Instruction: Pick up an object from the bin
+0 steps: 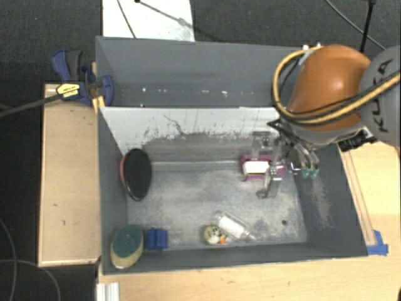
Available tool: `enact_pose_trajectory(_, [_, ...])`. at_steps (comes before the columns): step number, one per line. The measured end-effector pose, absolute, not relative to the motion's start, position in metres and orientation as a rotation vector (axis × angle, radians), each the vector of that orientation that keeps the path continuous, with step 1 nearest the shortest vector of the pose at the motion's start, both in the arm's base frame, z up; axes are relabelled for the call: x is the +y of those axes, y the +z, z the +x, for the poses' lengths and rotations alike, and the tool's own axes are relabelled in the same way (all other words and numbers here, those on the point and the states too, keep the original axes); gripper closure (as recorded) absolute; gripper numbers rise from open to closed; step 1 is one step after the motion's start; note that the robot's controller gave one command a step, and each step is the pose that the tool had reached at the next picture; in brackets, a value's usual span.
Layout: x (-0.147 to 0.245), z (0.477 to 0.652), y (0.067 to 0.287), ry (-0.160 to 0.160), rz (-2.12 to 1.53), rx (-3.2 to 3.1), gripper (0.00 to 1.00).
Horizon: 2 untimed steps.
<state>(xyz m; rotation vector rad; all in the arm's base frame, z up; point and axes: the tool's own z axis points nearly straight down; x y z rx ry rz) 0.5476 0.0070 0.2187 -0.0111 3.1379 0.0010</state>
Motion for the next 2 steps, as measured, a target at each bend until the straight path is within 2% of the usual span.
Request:
enact_pose_trajectory(1, [-0.049,0.554,0.143,-0.002,-0.031,3.146,0.00])
enact_pose_trajectory(2, [0.051,0.534,0.114,0.005,-0.412,3.115,0.00])
